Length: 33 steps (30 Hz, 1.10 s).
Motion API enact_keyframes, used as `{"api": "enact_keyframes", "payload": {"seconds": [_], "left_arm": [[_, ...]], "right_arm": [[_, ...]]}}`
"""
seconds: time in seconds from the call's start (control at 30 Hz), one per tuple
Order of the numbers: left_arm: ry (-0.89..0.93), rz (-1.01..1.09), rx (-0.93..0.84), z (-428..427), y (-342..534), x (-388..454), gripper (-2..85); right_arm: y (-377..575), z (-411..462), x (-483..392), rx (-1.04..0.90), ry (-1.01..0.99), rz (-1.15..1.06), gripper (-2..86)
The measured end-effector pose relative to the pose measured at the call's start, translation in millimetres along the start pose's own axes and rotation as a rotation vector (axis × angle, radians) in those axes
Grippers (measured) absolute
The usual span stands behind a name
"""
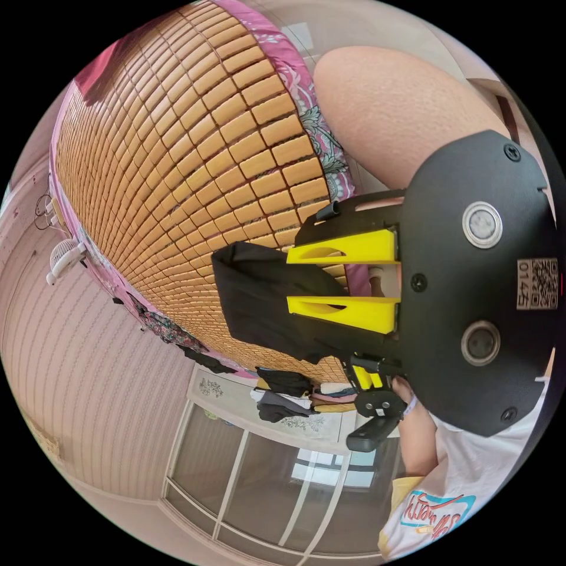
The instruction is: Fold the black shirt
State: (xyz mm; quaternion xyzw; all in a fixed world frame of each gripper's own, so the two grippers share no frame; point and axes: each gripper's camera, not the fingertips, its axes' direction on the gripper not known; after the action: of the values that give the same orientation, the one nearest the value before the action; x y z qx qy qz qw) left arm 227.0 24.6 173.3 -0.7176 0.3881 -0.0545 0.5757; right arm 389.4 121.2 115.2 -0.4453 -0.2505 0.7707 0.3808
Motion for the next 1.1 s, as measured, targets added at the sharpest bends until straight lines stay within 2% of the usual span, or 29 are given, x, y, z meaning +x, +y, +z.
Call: {"api": "enact_keyframes", "payload": {"seconds": [0.17, 0.27, 0.4, 0.63, 0.8, 0.87, 0.93, 1.03, 1.1], "left_arm": [[0.03, -0.044, 0.007, -37.0, 54.2, 3.5, 0.1], [0.036, -0.091, 0.029, -54.8, 68.6, -5.3, 0.1], [0.017, -0.13, 0.084, -88.0, 75.5, -25.5, 0.2], [0.052, -0.311, 0.282, -153.3, 98.2, -79.8, 1.2], [-0.008, -0.49, 0.399, -176.2, 112.0, -155.3, 4.4], [-0.051, -0.62, 0.402, -175.8, 117.2, -198.9, 5.7], [-0.084, -0.822, 0.359, -157.2, 135.3, -258.7, 7.1], [-0.039, -0.966, 0.234, -128.5, 161.1, -306.9, 8.6], [-0.004, -1.025, 0.214, -123.2, 173.0, -320.0, 9.5]], "right_arm": [[1.8, 1.5, -10.8, 0.025, 0.094, 0.029, 8.6], [5.7, 10.4, -27.7, -0.078, 0.079, 0.01, 5.9], [23.0, -22.0, -52.5, -0.045, 0.02, -0.026, 2.6], [34.7, -63.7, -137.6, -0.049, -0.026, -0.2, 1.6], [-15.3, 5.2, -239.6, -0.076, -0.006, -0.367, 2.8], [-41.4, 62.5, -282.4, -0.061, 0.08, -0.419, 4.5], [-55.4, 110.5, -297.4, -0.105, 0.178, -0.436, 5.7], [-52.8, 162.0, -308.2, -0.177, 0.236, -0.498, 7.8], [-42.4, 180.3, -310.8, -0.198, 0.285, -0.576, 8.9]]}}
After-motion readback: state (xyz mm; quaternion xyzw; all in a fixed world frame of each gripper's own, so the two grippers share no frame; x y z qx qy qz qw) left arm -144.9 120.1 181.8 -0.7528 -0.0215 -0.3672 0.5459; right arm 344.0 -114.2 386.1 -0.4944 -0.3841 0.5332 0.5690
